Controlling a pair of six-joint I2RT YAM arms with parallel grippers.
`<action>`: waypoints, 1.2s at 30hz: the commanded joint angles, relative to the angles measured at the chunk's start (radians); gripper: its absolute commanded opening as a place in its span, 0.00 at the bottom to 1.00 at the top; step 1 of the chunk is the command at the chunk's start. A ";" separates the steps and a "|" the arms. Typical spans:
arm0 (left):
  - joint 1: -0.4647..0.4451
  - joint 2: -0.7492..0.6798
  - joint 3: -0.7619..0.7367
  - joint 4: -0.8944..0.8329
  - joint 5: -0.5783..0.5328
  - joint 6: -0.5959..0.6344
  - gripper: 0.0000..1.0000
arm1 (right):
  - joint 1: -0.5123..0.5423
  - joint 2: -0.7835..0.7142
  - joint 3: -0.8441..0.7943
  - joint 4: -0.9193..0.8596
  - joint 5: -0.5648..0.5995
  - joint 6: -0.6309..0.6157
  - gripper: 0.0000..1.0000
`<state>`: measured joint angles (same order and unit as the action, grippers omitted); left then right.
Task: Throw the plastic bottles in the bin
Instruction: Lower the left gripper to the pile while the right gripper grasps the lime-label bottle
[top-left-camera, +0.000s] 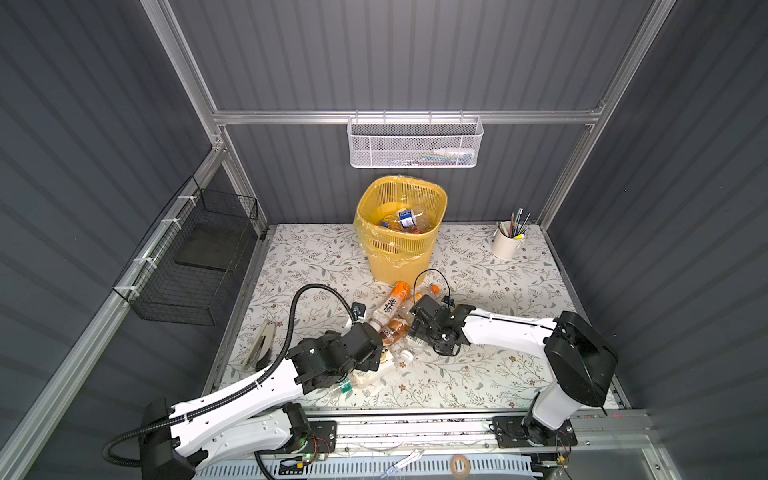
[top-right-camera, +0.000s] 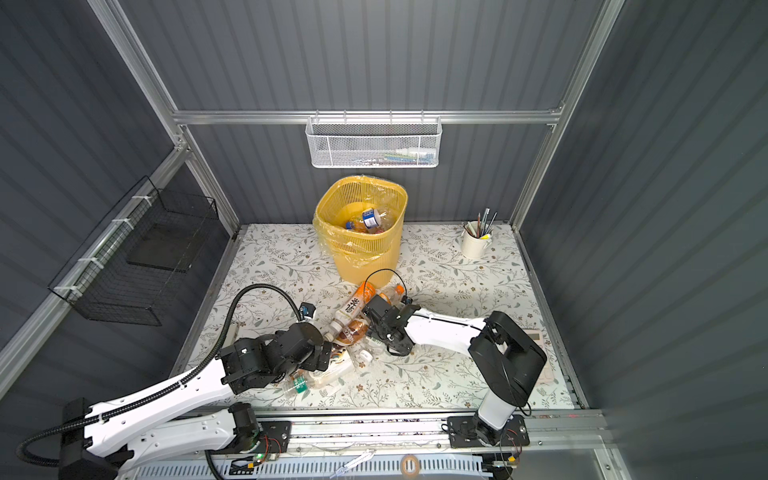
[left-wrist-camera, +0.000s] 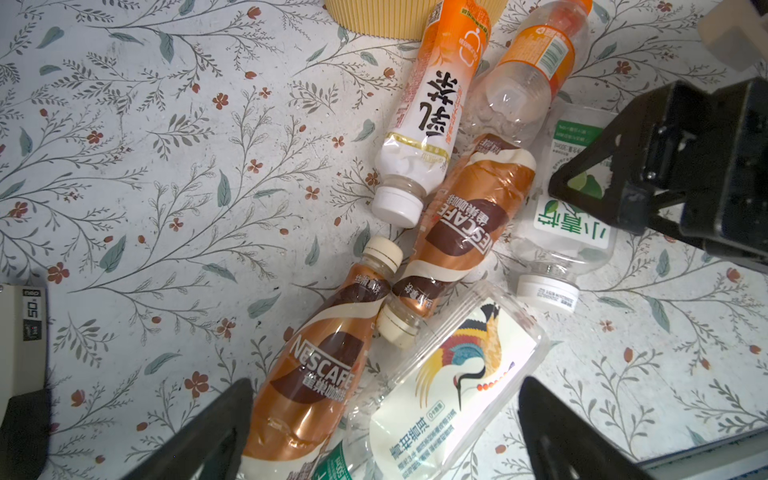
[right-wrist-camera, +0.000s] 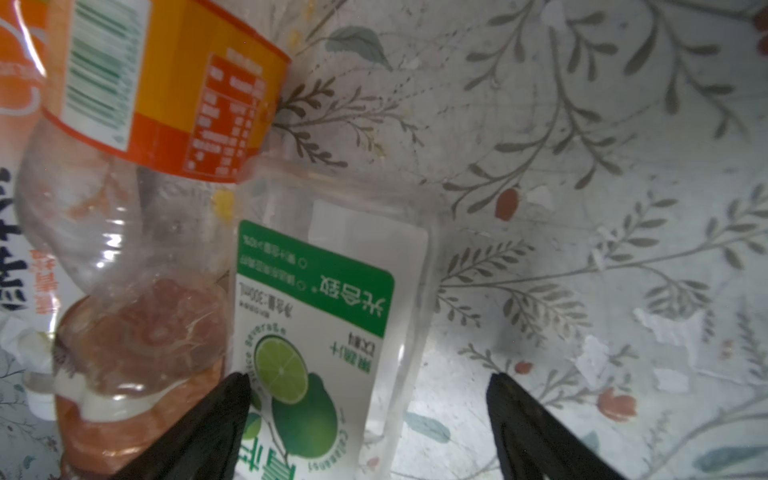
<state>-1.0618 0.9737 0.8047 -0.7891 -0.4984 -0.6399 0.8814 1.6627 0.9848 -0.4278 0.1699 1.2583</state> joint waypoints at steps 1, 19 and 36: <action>-0.004 0.003 -0.001 -0.008 -0.011 -0.006 1.00 | -0.024 0.009 -0.007 -0.049 0.024 -0.034 0.82; -0.004 0.061 0.001 0.043 0.015 0.004 1.00 | -0.139 -0.202 -0.146 -0.109 0.049 -0.094 0.90; -0.004 0.042 -0.018 0.004 0.000 -0.011 1.00 | -0.150 -0.017 -0.012 -0.081 -0.022 -0.167 0.96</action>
<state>-1.0618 1.0267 0.8005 -0.7609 -0.4908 -0.6399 0.7452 1.6096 0.9440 -0.5030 0.1787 1.1316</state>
